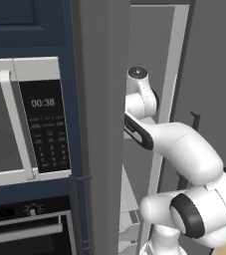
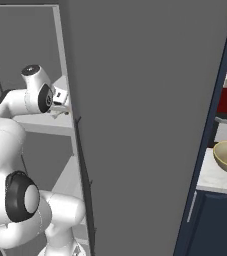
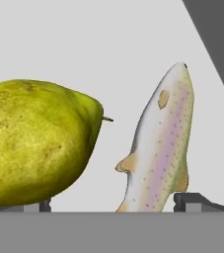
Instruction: Take the pear, fish, and kiwi from the freezer and place them in the bowl on the counter.
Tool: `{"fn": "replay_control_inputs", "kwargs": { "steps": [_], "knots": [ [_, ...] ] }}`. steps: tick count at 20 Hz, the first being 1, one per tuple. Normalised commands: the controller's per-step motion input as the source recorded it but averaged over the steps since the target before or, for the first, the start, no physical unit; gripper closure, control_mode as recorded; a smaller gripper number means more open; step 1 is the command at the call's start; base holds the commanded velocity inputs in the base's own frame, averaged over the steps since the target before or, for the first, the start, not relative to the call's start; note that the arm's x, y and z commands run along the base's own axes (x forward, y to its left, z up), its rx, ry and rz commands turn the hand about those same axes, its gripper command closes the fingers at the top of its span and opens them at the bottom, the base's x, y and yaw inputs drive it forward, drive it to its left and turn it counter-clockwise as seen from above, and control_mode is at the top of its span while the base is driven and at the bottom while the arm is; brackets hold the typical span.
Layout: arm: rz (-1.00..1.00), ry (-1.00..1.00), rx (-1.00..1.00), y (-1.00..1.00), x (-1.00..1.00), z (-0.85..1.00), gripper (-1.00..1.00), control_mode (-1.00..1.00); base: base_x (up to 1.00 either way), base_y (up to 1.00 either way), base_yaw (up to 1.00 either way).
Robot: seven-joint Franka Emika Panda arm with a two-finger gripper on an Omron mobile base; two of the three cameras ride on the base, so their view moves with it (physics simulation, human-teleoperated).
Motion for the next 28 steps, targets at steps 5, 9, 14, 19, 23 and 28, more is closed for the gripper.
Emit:
{"fn": "replay_control_inputs", "kwargs": {
  "steps": [5, 9, 14, 19, 23, 28],
  "knots": [
    [0.0, 0.0, 0.0, 0.0, 0.16, -0.26, 1.0, -1.0, 0.0, 0.0, 0.0],
    [0.0, 0.0, 0.0, 0.0, 0.05, -0.33, 1.0, -1.0, 0.0, 0.0, 0.0],
    [0.0, 0.0, 0.0, 0.0, 0.0, -0.38, 1.0, -1.0, 0.0, 0.0, 0.0],
    [0.0, 0.0, 0.0, -0.02, -0.07, -0.04, 1.0, -1.0, 0.0, 0.0, 0.0],
    [0.0, 0.0, 0.0, 0.0, -0.48, 0.21, 1.0, -1.0, 0.0, 0.0, 0.0],
    [0.0, 0.0, 0.0, -0.02, -0.56, 0.37, 1.0, -1.0, 0.0, 0.0, 0.0]
  ]
}}
